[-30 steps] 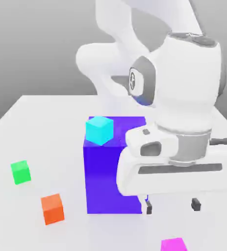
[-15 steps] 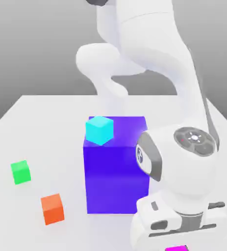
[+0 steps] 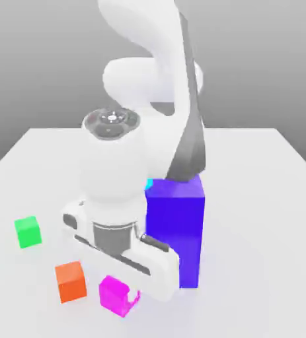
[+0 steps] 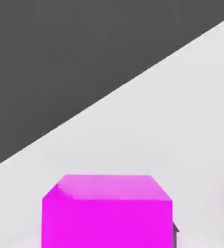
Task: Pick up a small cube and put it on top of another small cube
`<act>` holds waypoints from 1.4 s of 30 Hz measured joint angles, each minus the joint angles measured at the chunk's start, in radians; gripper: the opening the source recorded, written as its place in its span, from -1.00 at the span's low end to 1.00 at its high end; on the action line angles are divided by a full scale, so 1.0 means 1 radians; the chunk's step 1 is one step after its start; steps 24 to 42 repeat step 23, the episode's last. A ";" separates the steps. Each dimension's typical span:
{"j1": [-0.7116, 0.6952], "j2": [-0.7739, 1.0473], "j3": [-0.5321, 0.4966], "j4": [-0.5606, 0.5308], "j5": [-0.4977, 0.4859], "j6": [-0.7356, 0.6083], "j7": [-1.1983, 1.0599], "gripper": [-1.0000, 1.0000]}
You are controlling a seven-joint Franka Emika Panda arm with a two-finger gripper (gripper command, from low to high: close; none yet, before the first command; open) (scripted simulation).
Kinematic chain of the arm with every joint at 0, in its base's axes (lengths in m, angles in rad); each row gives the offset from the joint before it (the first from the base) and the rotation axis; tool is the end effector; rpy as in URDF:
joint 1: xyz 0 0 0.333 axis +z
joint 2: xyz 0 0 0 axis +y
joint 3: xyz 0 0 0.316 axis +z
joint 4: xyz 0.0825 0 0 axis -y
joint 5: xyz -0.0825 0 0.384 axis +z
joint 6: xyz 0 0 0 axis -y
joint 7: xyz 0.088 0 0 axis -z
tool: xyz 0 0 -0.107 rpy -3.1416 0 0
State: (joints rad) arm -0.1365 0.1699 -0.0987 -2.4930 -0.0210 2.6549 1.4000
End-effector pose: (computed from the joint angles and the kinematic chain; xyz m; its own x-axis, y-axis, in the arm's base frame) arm 0.4589 -0.1106 0.2203 -0.0443 -0.9987 0.0247 -0.9989 0.0446 0.0120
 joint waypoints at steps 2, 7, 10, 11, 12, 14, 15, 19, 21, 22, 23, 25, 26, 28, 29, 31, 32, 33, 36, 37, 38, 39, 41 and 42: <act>-0.032 -0.036 -0.051 -0.039 0.005 0.003 0.085 -1.00; -0.190 -0.133 -0.165 -0.140 -0.010 0.009 0.326 -1.00; -0.311 -0.202 -0.219 -0.208 -0.037 0.013 0.506 -1.00; -0.348 -0.226 -0.229 -0.232 -0.048 0.015 0.569 -1.00; -0.380 -0.251 -0.240 -0.255 -0.059 0.015 0.631 -1.00; -0.424 -0.274 -0.261 -0.291 -0.069 0.032 0.722 -1.00; -0.429 -0.255 -0.267 -0.298 -0.054 0.057 0.729 -1.00; -0.434 -0.119 -0.239 -0.298 0.081 0.185 0.649 -1.00; -0.459 -0.061 -0.200 -0.294 0.152 0.237 0.599 1.00; -0.459 -0.061 -0.200 -0.294 0.152 0.237 0.599 1.00; -0.459 -0.061 -0.200 -0.294 0.152 0.237 0.599 1.00; -0.459 -0.061 -0.200 -0.294 0.152 0.237 0.599 1.00; -0.459 -0.061 -0.200 -0.294 0.152 0.237 0.599 1.00; -0.459 -0.061 -0.200 -0.294 0.152 0.237 0.599 1.00; -0.459 -0.061 -0.200 -0.294 0.152 0.237 0.599 1.00; -0.459 -0.061 -0.200 -0.294 0.152 0.237 0.599 1.00; -0.459 -0.061 -0.200 -0.294 0.152 0.237 0.599 1.00; -0.459 -0.061 -0.200 -0.294 0.152 0.237 0.599 1.00; -0.459 -0.061 -0.200 -0.294 0.152 0.237 0.599 1.00; -0.459 -0.061 -0.200 -0.294 0.152 0.237 0.599 1.00; -0.459 -0.061 -0.200 -0.294 0.152 0.237 0.599 1.00; -0.459 -0.061 -0.200 -0.294 0.152 0.237 0.599 1.00; -0.459 -0.061 -0.200 -0.294 0.152 0.237 0.599 1.00; -0.459 -0.061 -0.200 -0.294 0.152 0.237 0.599 1.00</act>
